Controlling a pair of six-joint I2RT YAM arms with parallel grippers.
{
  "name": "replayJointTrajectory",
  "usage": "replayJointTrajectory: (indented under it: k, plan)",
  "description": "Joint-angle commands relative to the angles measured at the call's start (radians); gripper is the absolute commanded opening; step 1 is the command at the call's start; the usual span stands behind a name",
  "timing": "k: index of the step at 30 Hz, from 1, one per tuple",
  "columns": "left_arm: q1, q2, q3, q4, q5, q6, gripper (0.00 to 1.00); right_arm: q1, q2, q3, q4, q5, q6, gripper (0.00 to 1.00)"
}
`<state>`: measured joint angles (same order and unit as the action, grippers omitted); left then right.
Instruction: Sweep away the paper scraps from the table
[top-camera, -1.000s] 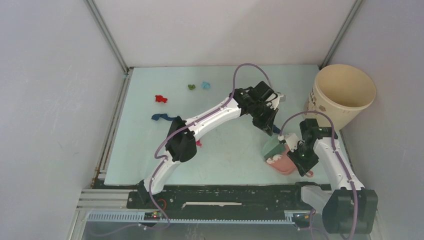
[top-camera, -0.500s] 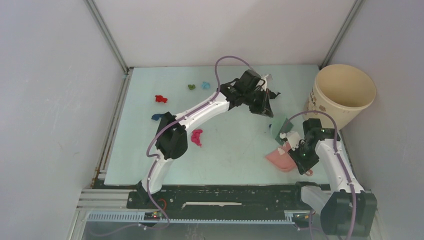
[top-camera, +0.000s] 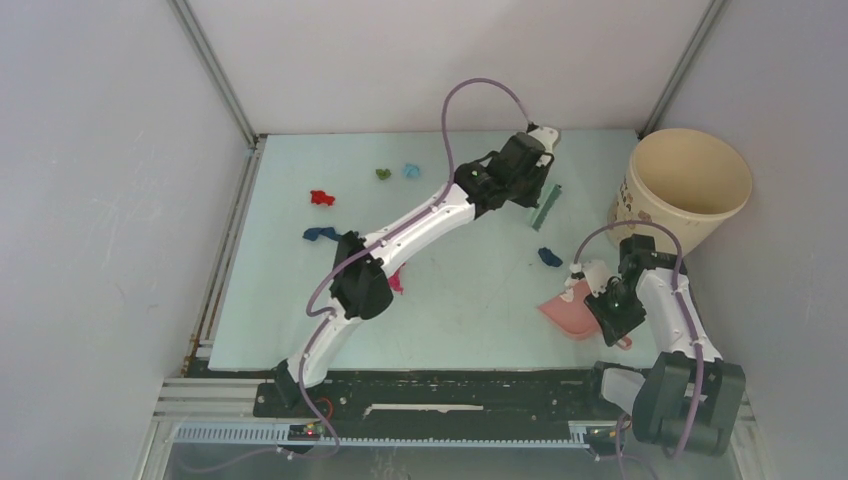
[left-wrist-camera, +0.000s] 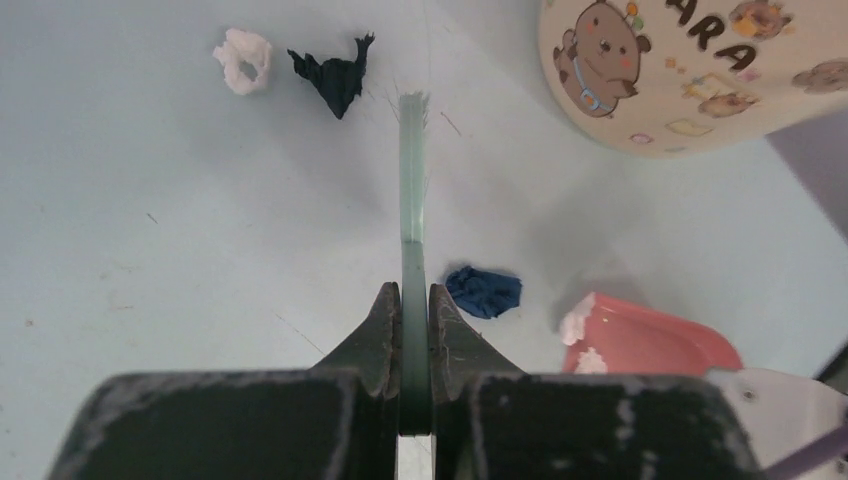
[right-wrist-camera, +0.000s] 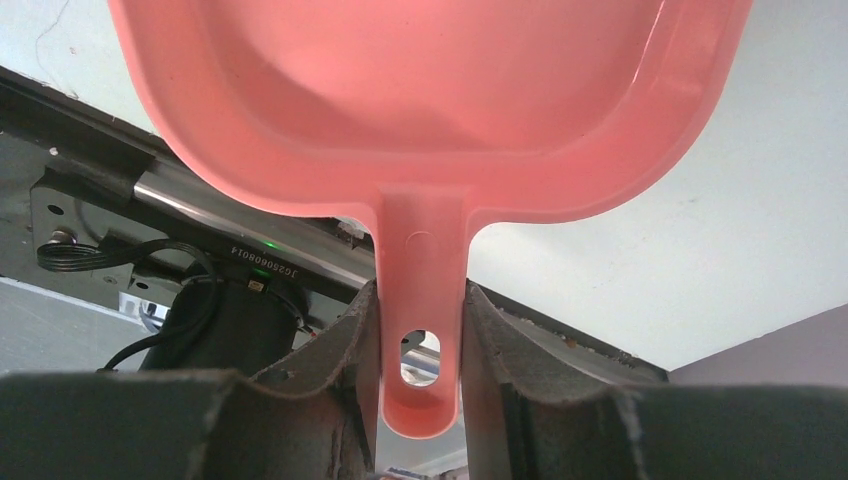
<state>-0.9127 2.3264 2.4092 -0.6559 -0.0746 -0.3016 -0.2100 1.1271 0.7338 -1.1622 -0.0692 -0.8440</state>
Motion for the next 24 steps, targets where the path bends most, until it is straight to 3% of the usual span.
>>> replayJointTrajectory:
  k: [1,6,14,24]
  plan:
    - [-0.045,0.057,0.007,0.052,-0.123,0.123,0.0,-0.008,0.018,0.001,0.027,-0.006,-0.011,0.0]
    - [-0.058,0.072,-0.039,0.041,-0.063,0.11,0.0,-0.009,0.019,0.001,0.042,-0.007,-0.009,0.0]
    - [-0.099,-0.032,-0.15,0.068,0.065,0.038,0.0,-0.009,0.086,0.008,0.133,-0.018,0.033,0.0]
    - [-0.143,-0.119,-0.126,0.028,0.065,-0.028,0.0,-0.012,0.211,0.068,0.253,-0.047,0.084,0.0]
